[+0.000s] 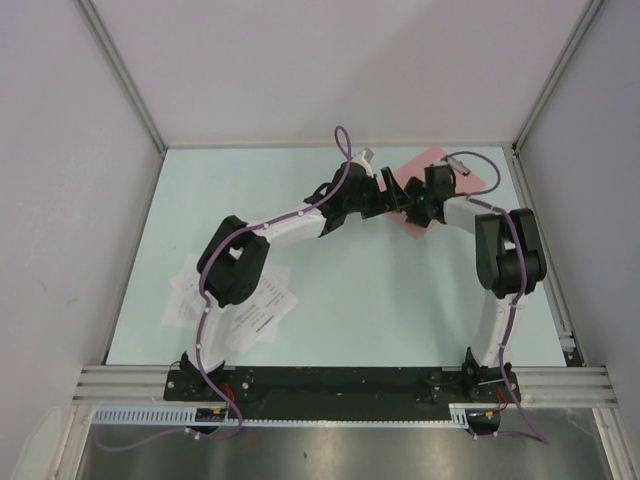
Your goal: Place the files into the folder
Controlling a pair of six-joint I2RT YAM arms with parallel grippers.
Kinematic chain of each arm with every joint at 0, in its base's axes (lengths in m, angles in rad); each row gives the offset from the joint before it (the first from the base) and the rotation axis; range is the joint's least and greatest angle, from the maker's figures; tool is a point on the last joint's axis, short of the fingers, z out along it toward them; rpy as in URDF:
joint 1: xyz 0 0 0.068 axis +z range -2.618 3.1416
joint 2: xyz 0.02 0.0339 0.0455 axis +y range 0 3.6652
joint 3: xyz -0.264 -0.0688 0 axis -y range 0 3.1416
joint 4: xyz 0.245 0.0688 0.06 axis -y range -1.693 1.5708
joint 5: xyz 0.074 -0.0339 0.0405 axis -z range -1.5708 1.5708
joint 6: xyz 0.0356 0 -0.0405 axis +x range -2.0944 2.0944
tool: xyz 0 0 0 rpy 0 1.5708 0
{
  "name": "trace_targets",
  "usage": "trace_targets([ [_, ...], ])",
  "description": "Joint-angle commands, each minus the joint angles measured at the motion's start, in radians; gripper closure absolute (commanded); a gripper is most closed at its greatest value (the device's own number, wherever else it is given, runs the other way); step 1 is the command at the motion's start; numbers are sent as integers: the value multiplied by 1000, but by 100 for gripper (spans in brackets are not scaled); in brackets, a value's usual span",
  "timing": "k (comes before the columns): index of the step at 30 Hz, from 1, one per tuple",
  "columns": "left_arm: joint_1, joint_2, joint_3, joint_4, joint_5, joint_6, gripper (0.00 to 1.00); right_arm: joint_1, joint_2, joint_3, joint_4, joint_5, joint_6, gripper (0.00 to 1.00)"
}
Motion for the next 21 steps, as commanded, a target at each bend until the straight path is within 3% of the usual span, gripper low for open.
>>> trace_targets([
  [1,13,-59,23,-44,-6,53,10,50,-93,-134,-167,-36,-6,35],
  [9,9,-66,23,13,79,76,10,-148,-245,-133,72,-79,-112,26],
  [11,7,-49,31,30,95,76,10,-206,-236,-133,216,-85,-109,24],
  [16,4,17,51,82,165,26,10,-291,-127,-91,483,-26,-86,16],
  [21,-16,0,-13,146,187,9,10,-339,92,105,490,16,-35,18],
])
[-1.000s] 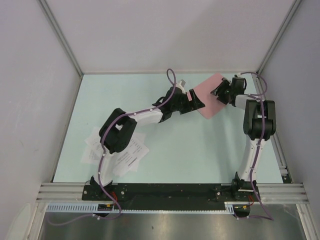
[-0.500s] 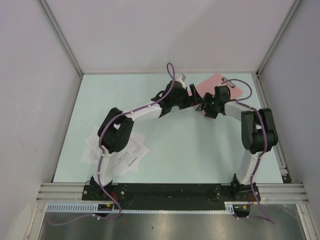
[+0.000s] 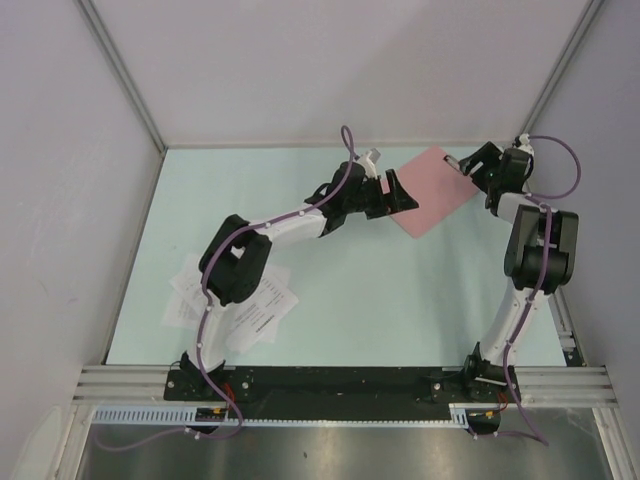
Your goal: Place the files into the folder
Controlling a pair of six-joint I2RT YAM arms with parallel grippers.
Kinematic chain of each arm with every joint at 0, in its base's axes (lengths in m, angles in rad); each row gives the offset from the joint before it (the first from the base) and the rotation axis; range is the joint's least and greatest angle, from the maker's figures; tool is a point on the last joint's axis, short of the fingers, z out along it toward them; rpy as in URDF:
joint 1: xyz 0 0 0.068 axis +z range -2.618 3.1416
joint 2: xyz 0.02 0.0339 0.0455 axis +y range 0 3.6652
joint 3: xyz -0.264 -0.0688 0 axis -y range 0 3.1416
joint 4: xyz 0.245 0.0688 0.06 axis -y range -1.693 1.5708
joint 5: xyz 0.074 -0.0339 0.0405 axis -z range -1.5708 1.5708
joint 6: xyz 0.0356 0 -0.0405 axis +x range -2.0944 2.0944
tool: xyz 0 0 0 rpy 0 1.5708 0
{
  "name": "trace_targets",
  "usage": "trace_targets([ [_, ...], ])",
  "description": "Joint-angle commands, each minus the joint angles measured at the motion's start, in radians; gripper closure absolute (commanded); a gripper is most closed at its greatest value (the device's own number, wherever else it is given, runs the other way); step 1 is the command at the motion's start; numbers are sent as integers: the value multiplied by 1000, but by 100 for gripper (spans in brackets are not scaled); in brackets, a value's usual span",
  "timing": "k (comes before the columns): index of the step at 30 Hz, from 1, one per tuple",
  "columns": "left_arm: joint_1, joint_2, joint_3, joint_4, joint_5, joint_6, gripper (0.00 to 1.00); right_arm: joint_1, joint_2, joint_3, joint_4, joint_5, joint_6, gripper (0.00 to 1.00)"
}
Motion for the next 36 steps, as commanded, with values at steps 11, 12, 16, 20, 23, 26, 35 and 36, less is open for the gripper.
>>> trace_targets([
  [11,-61,-75,-134,145,62,-10,10,-50,427,503,55,52,94,20],
  [12,-62,-81,-139,147,62,-10,10,-52,449,535,30,47,96,20],
  [16,-65,-96,-160,147,60,-14,10,-52,559,714,-101,-27,110,21],
  [20,-64,-118,-167,127,54,-17,10,-46,668,883,-285,-106,148,23],
  [23,-64,-146,-167,98,47,-15,10,-27,704,962,-401,-176,122,24],
  [26,-58,-175,-167,27,21,-1,10,-3,682,965,-475,-222,88,25],
  [35,51,-115,8,-313,-20,126,9,68,357,443,-581,-264,-74,27],
  [36,79,-80,31,-330,-16,155,10,100,311,375,-581,-244,-90,27],
])
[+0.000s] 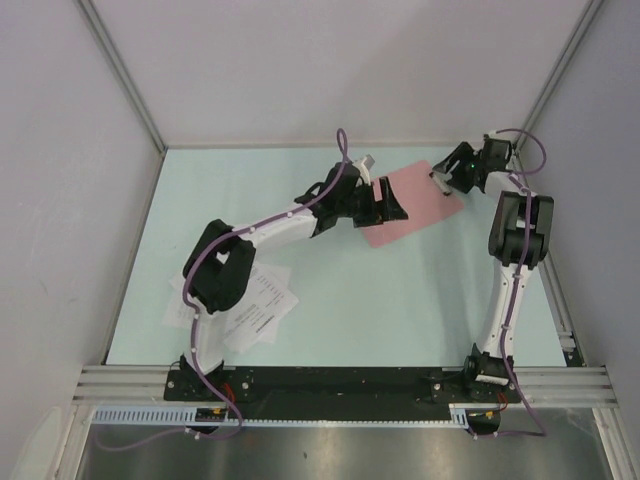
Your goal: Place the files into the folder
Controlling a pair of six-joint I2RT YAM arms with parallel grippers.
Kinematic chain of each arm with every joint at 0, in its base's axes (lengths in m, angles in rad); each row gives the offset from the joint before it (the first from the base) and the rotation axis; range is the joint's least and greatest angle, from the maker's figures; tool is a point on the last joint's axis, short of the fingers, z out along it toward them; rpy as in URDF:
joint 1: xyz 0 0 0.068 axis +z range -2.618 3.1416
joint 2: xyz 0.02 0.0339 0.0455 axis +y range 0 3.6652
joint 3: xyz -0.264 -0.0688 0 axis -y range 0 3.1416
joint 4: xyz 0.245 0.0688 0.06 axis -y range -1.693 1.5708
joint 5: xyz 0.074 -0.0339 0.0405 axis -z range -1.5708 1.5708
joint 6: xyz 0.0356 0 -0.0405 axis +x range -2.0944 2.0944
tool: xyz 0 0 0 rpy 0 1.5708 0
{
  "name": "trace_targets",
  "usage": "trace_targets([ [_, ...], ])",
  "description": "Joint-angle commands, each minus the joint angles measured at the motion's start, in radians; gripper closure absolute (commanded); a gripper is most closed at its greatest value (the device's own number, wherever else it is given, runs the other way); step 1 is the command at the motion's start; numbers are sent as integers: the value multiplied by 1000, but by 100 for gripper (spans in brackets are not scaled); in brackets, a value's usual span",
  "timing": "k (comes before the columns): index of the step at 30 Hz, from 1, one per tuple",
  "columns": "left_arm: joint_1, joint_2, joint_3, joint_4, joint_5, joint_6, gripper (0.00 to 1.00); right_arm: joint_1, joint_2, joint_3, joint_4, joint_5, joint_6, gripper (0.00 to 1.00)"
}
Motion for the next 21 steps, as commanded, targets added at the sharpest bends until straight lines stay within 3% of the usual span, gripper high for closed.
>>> trace_targets([
  [1,99,72,184,-213,-13,113,10,90,-250,-292,-194,0,-132,27],
  [3,132,105,219,-250,-15,136,11,159,-345,-451,-215,77,-173,27],
  [6,151,109,239,-275,-70,184,10,237,-489,-541,-288,280,-213,25],
  [11,159,80,265,-393,-219,328,6,319,-551,-539,-324,489,-276,20],
  [13,175,80,294,-456,-283,366,1,336,-552,-539,-330,505,-270,17],
  [17,226,104,326,-491,-312,501,0,395,-551,-539,-364,582,-216,15],
  [21,315,179,401,-537,-222,543,0,452,-566,-544,-434,639,22,14],
])
